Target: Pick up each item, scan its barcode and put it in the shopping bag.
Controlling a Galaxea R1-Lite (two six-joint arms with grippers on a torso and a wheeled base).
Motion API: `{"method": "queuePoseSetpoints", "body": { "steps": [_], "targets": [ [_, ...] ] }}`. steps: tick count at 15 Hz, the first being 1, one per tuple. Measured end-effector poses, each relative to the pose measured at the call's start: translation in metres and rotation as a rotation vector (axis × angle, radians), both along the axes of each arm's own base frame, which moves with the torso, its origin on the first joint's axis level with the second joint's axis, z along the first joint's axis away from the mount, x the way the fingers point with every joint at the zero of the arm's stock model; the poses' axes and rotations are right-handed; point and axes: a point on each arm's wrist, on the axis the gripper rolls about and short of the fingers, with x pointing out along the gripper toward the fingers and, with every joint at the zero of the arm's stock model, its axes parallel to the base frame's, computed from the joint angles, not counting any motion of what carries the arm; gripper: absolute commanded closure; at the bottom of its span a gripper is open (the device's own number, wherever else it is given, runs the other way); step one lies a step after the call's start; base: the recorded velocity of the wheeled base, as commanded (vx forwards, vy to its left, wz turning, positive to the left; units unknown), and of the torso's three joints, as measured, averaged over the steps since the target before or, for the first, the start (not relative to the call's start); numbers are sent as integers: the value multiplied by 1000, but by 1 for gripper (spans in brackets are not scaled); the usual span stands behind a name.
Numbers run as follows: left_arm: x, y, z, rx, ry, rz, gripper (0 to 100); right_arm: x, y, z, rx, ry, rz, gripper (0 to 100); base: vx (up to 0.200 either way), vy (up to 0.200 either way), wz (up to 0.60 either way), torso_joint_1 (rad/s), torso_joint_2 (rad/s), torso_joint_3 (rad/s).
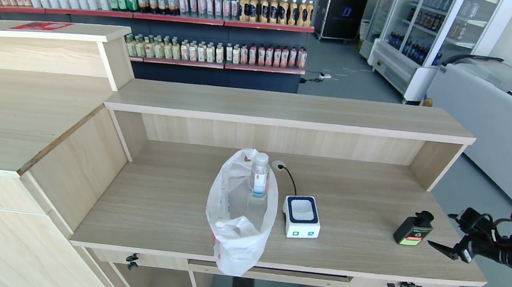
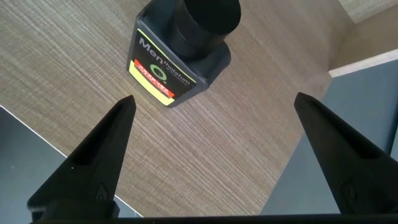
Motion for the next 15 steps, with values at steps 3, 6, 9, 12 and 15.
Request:
{"method": "queuePoseSetpoints", "body": {
  "steps": [3,6,9,12,15],
  "targets": [
    [0,0,0,0,0,0,0,4,2,-3,2,2,8,0,0,0,0,0,0,0],
    [0,0,0,0,0,0,0,8,7,-7,4,6,20,0,0,0,0,0,0,0],
    [0,0,0,0,0,0,0,12,11,-9,3,6,33,0,0,0,0,0,0,0],
    [0,0,0,0,0,0,0,19,15,-10,-2,-2,49,0,0,0,0,0,0,0],
    [0,0,0,0,0,0,0,25,20,-14,-2,-2,63,0,0,0,0,0,0,0]
  ]
}}
